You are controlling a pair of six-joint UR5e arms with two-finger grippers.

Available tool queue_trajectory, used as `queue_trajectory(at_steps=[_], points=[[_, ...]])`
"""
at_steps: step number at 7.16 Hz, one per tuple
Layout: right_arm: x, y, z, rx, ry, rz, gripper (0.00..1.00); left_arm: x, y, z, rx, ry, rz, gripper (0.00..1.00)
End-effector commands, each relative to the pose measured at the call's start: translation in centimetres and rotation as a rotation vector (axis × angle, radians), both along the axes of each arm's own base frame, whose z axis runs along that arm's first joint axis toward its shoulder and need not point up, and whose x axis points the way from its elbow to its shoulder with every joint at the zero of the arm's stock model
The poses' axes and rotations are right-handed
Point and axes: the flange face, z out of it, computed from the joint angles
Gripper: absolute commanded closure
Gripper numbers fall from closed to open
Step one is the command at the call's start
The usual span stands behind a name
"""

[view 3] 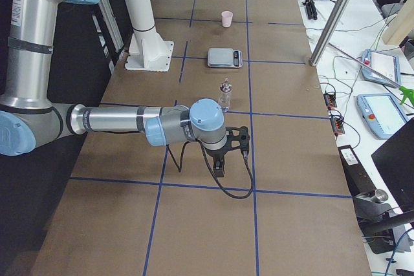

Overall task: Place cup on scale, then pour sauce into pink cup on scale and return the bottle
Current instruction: 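Move the left gripper down to the pink paper cup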

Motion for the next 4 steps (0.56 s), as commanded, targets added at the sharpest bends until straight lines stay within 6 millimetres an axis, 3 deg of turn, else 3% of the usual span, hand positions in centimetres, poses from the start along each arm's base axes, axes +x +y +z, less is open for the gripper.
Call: queue_trajectory(at_steps=[1, 3, 4], points=[[0.0, 0.0, 0.1, -0.002, -0.001, 0.0, 0.0, 5.0, 1.5, -0.9, -0.18, 0.065, -0.092, 0.0], [0.0, 0.0, 0.0, -0.001, 0.0, 0.0, 0.0, 13.2, 4.3, -0.3, -0.301, 0.0, -0.193, 0.0], [0.0, 0.0, -0.3, 0.004, 0.0, 0.0, 0.0, 15.9, 5.4, 0.3, -0.338, -0.031, -0.243, 0.0]])
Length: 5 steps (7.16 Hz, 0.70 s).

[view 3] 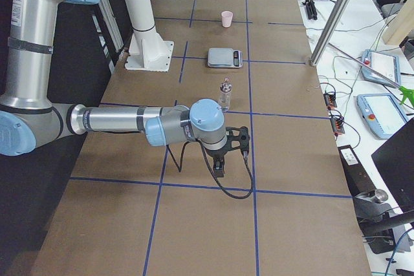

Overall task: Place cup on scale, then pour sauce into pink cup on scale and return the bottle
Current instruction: 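Move the left gripper down to the pink paper cup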

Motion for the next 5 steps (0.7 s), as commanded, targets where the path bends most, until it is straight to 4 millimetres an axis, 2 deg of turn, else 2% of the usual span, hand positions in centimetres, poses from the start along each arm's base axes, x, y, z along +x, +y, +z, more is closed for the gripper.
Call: queue_trajectory(at_steps=[1, 4, 5], points=[[0.0, 0.1, -0.1, 0.001, 0.0, 0.0, 0.0, 4.2, 1.6, 1.1, -0.07, -0.042, -0.066, 0.0], [0.0, 0.1, -0.2, 0.005, 0.0, 0.0, 0.0, 6.5, 0.0, 5.3, -0.05, -0.023, -0.055, 0.0], [0.0, 0.0, -0.3, 0.007, 0.0, 0.0, 0.0, 6.7, 0.1, 5.4, -0.051, -0.022, -0.049, 0.0]])
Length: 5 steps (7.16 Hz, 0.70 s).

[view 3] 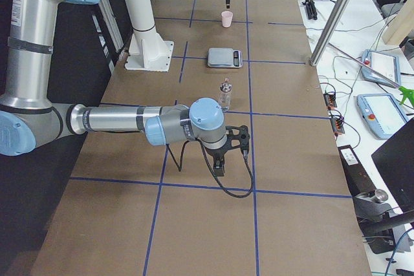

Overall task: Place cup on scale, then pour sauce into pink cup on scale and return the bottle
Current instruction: 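Move the left gripper down to the pink paper cup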

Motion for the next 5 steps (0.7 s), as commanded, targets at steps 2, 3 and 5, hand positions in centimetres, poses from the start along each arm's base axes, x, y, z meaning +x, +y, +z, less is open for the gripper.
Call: queue_trajectory(at_steps=[2, 3, 5], points=[[0.0, 0.0, -0.4, 0.008, 0.002, 0.0, 0.0, 1.2, 0.2, 0.4, 0.009, 0.014, 0.021, 0.0], [0.0, 0.0, -0.4, 0.008, 0.002, 0.0, 0.0, 1.8, 0.5, 0.2, 0.011, 0.016, 0.034, 0.0], [0.0, 0.1, -0.4, 0.007, 0.003, 0.001, 0.0, 3.8, 0.1, 0.2, 0.008, 0.012, 0.052, 0.0]])
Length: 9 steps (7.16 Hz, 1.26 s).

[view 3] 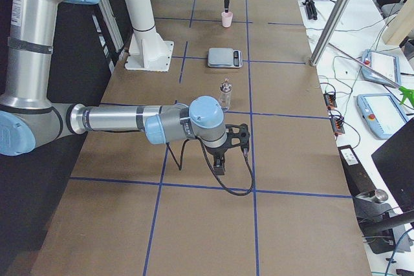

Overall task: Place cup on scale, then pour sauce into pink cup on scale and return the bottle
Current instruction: 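Move the left gripper down to the pink paper cup, then close the left gripper on the rim of the pink cup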

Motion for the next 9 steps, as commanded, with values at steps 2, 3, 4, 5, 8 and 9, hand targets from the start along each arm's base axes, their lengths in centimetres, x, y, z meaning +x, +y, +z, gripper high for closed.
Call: queue_trajectory(at_steps=[2, 3, 4, 5, 8, 9], points=[[0.05, 0.1, -0.01, 0.0, -0.001, 0.001, 0.0, 2.15, -0.74, 0.34, -0.008, -0.009, 0.017, 0.02], [-0.01, 0.15, 0.06, -0.002, -0.001, 0.0, 0.0, 2.1, -0.7, 0.35, -0.009, -0.009, 0.016, 0.15], [0.05, 0.3, 0.18, -0.005, -0.001, 0.001, 0.0, 2.06, -0.63, 0.14, -0.008, -0.006, 0.017, 0.38], [-0.02, 0.35, 0.25, -0.007, -0.001, 0.0, 0.0, 1.97, -0.57, 0.03, -0.007, -0.005, 0.015, 0.56], [0.04, 0.43, 0.39, -0.01, -0.001, 0.001, 0.0, 2.01, -0.49, 0.11, -0.005, -0.007, 0.02, 0.79], [0.04, 0.43, 0.39, -0.01, -0.001, 0.001, 0.0, 2.01, -0.49, 0.11, -0.003, -0.007, 0.021, 0.86]])
